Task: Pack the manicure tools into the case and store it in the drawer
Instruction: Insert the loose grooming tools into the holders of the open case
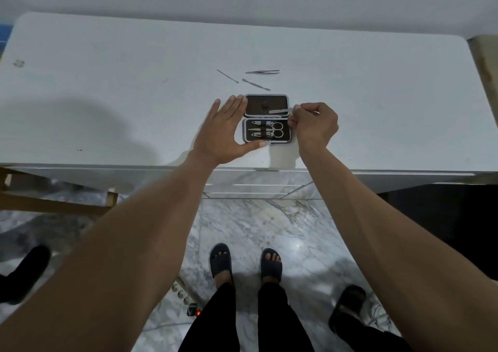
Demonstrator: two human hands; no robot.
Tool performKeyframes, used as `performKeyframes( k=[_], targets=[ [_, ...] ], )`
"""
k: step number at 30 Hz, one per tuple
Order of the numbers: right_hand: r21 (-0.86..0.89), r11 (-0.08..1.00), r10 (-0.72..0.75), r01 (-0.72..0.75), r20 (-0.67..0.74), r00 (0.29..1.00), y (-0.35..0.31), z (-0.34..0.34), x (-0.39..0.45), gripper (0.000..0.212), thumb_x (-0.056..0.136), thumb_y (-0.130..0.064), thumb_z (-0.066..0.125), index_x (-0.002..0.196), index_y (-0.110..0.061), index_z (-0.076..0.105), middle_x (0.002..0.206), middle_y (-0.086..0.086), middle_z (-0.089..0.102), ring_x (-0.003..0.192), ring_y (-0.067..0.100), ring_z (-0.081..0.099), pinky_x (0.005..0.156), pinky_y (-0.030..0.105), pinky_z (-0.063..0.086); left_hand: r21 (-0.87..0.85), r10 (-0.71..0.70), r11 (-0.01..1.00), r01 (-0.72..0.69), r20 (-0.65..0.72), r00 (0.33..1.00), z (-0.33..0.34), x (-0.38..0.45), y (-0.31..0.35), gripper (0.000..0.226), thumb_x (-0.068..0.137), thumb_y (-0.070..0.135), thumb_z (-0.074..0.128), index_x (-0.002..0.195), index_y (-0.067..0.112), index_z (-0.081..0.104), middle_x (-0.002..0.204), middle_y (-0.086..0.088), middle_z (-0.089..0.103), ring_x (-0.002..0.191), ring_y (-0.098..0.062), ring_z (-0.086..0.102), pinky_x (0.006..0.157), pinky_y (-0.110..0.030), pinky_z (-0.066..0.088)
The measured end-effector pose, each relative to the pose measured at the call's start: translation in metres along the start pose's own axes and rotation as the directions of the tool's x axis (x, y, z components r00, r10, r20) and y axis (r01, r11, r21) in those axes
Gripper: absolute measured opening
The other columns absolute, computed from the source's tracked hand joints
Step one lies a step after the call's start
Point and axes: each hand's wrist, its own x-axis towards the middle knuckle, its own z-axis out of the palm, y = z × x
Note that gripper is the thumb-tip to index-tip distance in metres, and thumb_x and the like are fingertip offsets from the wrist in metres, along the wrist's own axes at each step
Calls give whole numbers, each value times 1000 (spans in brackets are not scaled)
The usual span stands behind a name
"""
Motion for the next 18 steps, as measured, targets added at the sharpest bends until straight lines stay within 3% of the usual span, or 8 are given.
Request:
performKeyframes(
  k=[5, 9, 18],
  targets=[
    [-135, 990, -33, 34, 12, 999, 4, 6, 5, 8, 79, -3, 70, 73, -6, 66, 61, 5, 70, 60, 29, 73, 66, 40, 64, -1, 1, 1000, -1, 0, 1000, 0, 0, 0, 116, 83, 89, 42, 164, 10, 19, 172, -5, 20, 160, -16, 13, 132, -42, 2],
    [-265, 961, -70, 79, 41, 997, 5, 9, 6, 10, 69, -13, 67, 63, -21, 66, 63, 2, 71, 63, 24, 72, 68, 41, 62, -1, 6, 1000, -6, -10, 1000, 1, 0, -1, 117, 82, 91, 40, 164, 9, 20, 172, -5, 22, 160, -16, 14, 132, -43, 4],
    [-261, 965, -39, 27, -40, 998, 7, 2, 16, 19, 72, -14, 72, 60, -24, 62, 67, 2, 72, 67, 24, 73, 72, 42, 62, -17, 6, 1000, -6, -9, 1000, 0, 0, -2, 118, 81, 92, 38, 164, 10, 21, 172, -4, 22, 160, -15, 14, 132, -45, 6]
  ],
)
